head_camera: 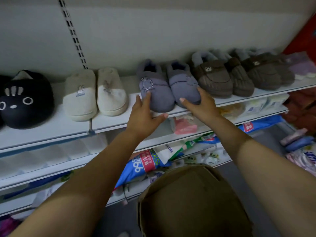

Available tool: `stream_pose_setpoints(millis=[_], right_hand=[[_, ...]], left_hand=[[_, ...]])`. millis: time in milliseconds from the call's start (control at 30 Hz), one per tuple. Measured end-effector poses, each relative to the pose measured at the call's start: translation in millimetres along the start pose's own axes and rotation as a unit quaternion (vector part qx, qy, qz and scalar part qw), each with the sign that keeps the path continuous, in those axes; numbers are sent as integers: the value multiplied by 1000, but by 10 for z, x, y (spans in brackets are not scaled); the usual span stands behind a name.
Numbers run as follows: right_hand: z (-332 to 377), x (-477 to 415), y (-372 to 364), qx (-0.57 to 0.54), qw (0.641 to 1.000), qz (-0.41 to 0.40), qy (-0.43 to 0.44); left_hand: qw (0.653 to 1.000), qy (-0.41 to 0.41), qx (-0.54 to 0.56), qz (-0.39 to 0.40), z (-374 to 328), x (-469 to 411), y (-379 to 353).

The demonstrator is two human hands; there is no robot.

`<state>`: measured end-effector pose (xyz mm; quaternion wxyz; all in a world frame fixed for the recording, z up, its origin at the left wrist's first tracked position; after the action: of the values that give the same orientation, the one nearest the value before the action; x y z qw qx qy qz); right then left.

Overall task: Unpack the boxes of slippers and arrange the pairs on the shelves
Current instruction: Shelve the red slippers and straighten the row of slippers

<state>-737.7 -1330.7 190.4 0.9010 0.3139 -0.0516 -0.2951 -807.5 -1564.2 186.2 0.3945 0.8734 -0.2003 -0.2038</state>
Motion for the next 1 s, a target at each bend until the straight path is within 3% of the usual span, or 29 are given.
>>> stream_pose_setpoints(millis=[200,333,500,800,900,1000], right_hand=[[-17,-194,-41,-24,997,2,67],[-9,-286,-16,-59,993,53,81],[-48,-448,-33,-11,995,85,58],[-118,-533,-5,0,985,125,122],[-208,-524,201,-28,979,123,161],[-392,-565,772,-32,973,22,227]], left_hand=[[987,-47,-115,-99,107,-122,-160],[989,-47,-99,-102,141,-147,-153],[990,-22,-102,-91,132,-170,-161],[992,28,-93,-86,54,-48,-137],[976,66,-93,-185,-96,141,-174],[957,39,-136,-255,-619,215,-417]])
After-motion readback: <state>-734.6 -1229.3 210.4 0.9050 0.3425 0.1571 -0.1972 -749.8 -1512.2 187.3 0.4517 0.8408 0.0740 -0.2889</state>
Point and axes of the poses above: each hand's wrist, its own x-axis away from the middle knuckle, its own y-axis out of the back of the hand, z = x × y, the point moved 5 cm from there along -x, towards the middle knuckle, and after that the axes turned 5 degrees about -x, right-handed, at the moved point
